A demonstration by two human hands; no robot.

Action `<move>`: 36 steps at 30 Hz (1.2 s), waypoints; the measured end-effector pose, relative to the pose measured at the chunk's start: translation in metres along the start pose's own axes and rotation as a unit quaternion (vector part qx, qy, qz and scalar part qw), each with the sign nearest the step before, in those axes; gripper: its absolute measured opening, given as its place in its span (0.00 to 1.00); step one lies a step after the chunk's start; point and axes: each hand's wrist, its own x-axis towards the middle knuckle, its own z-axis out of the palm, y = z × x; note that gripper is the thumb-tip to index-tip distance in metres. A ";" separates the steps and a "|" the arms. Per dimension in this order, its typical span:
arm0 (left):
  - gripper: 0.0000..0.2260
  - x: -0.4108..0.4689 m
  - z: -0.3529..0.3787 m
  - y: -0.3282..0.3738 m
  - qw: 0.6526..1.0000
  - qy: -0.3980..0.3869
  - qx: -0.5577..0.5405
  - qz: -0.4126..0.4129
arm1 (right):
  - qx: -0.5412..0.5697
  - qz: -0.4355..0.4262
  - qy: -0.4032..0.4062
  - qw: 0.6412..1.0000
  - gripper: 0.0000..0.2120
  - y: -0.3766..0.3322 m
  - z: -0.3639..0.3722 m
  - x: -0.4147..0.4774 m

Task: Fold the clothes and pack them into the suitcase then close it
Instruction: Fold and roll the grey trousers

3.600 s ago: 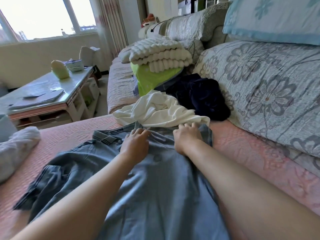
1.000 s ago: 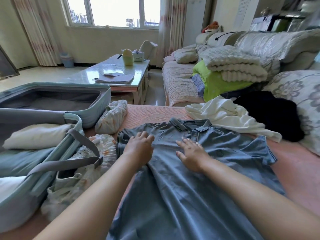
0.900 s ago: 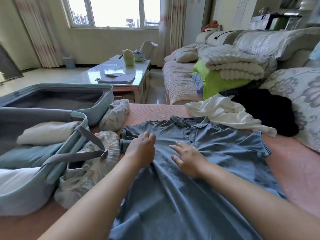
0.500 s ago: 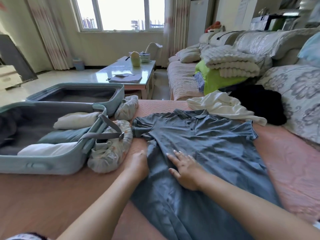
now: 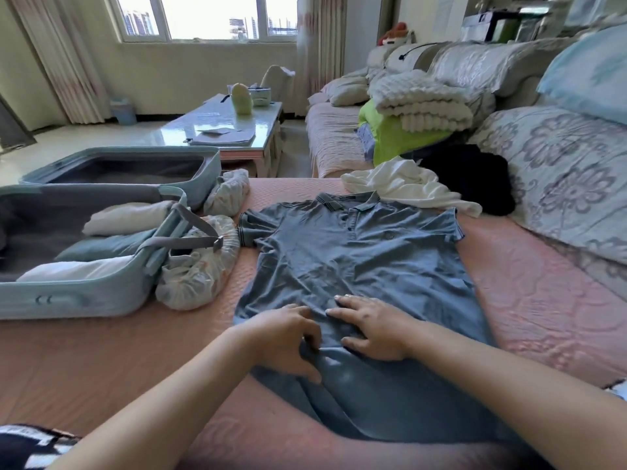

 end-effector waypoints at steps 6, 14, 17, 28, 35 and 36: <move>0.39 0.037 0.018 0.053 0.992 -0.014 0.029 0.122 | -0.072 0.026 0.012 0.997 0.32 0.064 -0.014 -0.061; 0.40 0.081 0.040 0.106 0.987 0.023 0.057 0.151 | -0.247 0.018 -0.062 0.967 0.50 0.124 -0.011 -0.140; 0.37 0.089 0.039 0.105 0.988 0.027 0.066 0.138 | -0.248 0.007 -0.073 0.966 0.50 0.121 -0.007 -0.150; 0.14 0.091 0.038 0.108 0.995 0.055 0.039 0.071 | -0.003 0.001 0.205 0.979 0.03 0.124 -0.011 -0.134; 0.05 0.130 -0.019 0.062 0.948 0.279 -0.127 -0.085 | 0.288 0.258 0.335 0.859 0.02 0.138 -0.052 -0.065; 0.04 0.138 -0.030 0.055 0.928 0.330 -0.137 -0.107 | 0.294 0.279 0.370 0.836 0.03 0.141 -0.057 -0.054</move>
